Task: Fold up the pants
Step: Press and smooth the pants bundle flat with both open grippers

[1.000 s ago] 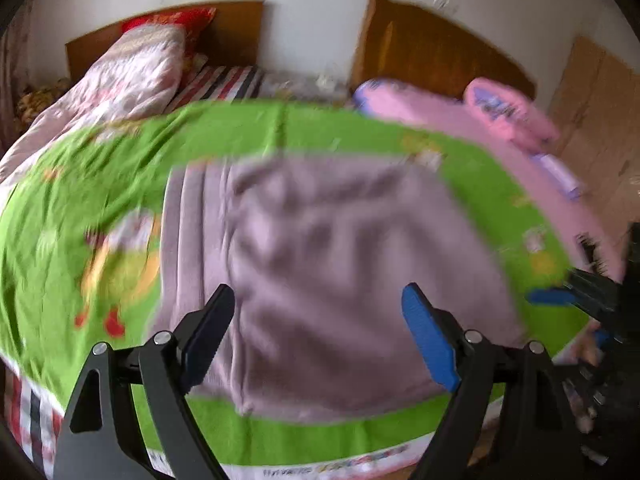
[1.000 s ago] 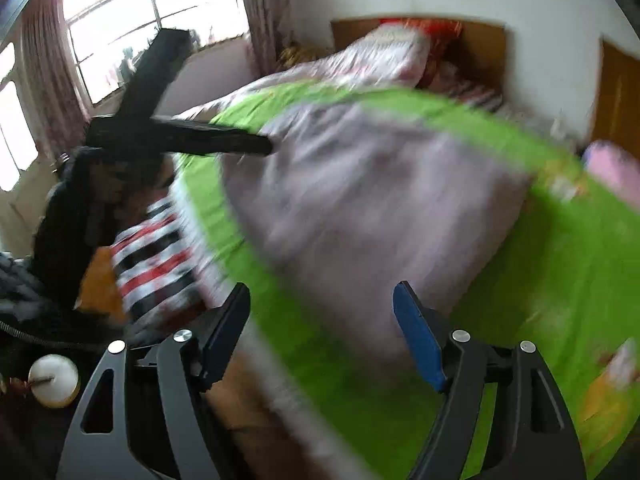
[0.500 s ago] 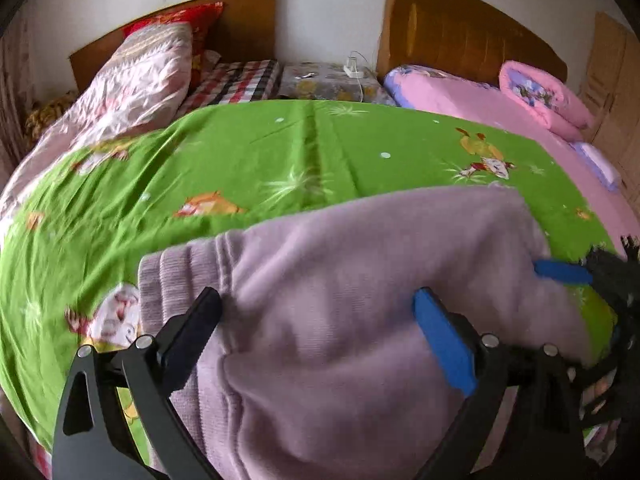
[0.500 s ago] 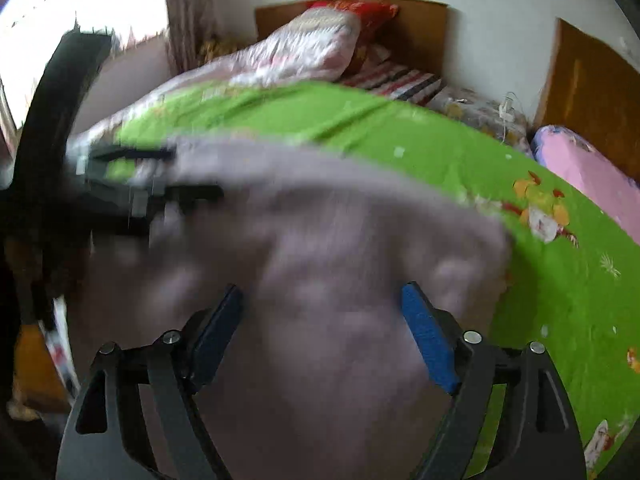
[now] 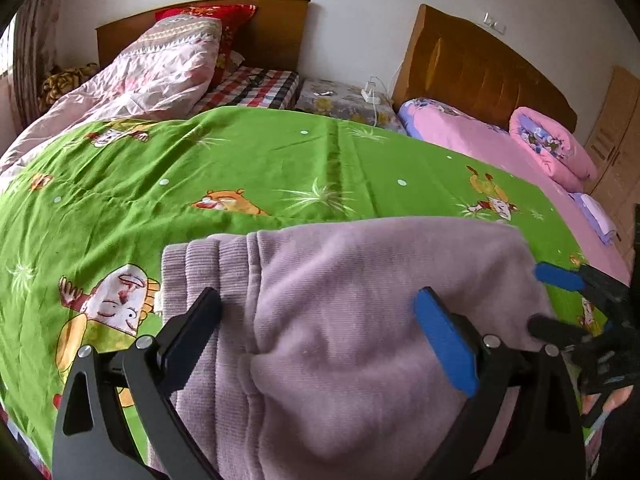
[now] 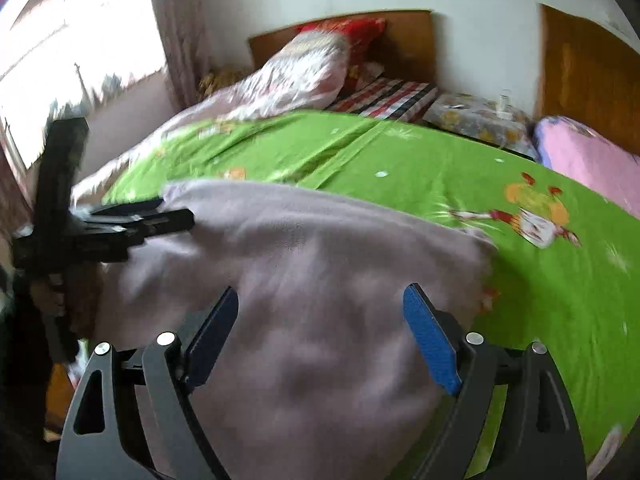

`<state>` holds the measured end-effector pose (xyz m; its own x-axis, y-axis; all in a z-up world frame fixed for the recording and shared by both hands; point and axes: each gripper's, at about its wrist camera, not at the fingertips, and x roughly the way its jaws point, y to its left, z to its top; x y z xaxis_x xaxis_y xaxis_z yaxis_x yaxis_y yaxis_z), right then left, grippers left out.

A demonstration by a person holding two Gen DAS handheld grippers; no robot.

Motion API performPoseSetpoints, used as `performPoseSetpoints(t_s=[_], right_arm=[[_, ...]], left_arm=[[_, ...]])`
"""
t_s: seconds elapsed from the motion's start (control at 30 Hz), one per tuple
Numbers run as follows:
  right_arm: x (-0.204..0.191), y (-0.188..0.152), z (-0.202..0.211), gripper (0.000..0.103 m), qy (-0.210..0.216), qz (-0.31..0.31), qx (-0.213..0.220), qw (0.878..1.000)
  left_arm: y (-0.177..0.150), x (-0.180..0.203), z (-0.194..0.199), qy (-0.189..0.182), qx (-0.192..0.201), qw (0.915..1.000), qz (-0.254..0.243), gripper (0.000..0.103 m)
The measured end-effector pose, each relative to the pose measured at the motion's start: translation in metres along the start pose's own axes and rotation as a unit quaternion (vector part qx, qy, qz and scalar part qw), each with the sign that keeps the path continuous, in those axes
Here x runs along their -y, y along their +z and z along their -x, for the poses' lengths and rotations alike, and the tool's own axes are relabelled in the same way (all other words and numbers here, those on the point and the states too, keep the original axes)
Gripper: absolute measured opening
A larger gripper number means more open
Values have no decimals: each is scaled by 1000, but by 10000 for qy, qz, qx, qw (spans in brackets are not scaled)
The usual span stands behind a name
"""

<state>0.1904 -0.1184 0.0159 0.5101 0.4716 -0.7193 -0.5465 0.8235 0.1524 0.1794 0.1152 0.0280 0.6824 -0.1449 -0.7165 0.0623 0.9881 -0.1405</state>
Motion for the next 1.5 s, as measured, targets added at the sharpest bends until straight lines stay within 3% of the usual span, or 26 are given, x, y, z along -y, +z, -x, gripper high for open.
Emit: performPoseSetpoints(t_s=[0.1, 0.17, 0.27, 0.37, 0.47, 0.53, 0.6, 0.7, 0.8, 0.93, 1.0, 1.07, 1.13, 1.17, 1.27, 1.33, 1.37, 1.5], right_arm=[[16, -8, -4, 87, 104, -425, -221, 9988], [24, -12, 5, 87, -112, -606, -193, 9979], [31, -6, 21, 88, -285, -752, 194, 9966], [32, 16, 14, 88, -60, -769, 373, 9963], [18, 27, -5, 88, 21, -425, 221, 9988], [19, 30, -24, 89, -183, -179, -83, 9996], [36, 25, -21, 89, -34, -512, -38, 9987], [51, 21, 9, 90, -772, -1047, 266, 9912], [26, 12, 34, 90, -286, -698, 441, 9962], [-24, -18, 34, 92, 165, 157, -13, 9997], [-29, -36, 27, 92, -140, 305, -226, 9992], [-20, -47, 34, 93, -169, 9, -133, 9998], [-21, -54, 54, 92, -758, -140, 30, 9970], [-30, -59, 68, 93, -767, -26, 269, 9967], [-57, -77, 86, 93, -219, 216, 466, 9984], [-70, -91, 83, 93, -181, 469, 373, 9980], [-74, -100, 72, 93, -130, 484, 115, 9987], [-69, -106, 76, 93, -72, 296, 182, 9994]], left_arm=[[0, -8, 0, 94, 13, 9997, 221, 97], [-1, -13, 2, 4, 46, 9994, 355, 97], [0, -11, 1, 73, 47, 9994, 329, 97], [-1, -6, 0, 231, 40, 9995, 233, 97], [0, -8, -1, 207, 12, 9994, 275, 97], [0, -10, 0, 160, 19, 9993, 337, 97], [0, -12, 0, 121, 14, 9992, 375, 97], [0, -15, -1, 54, -9, 9990, 452, 97], [0, -18, -2, -13, -10, 9987, 514, 97], [0, -16, -2, 37, -33, 9988, 484, 97], [0, -16, -2, 27, -31, 9988, 493, 97], [0, -15, -2, 45, -29, 9989, 476, 97], [0, -15, -2, 69, -18, 9989, 465, 97], [0, -15, -2, 72, -13, 9989, 464, 97], [-2, -13, 1, 126, 71, 9989, 437, 97], [-3, -10, 3, 238, 123, 9988, 407, 98], [-4, -9, 3, 362, 150, 9984, 410, 98], [-5, -9, 6, 439, 225, 9979, 428, 98]])
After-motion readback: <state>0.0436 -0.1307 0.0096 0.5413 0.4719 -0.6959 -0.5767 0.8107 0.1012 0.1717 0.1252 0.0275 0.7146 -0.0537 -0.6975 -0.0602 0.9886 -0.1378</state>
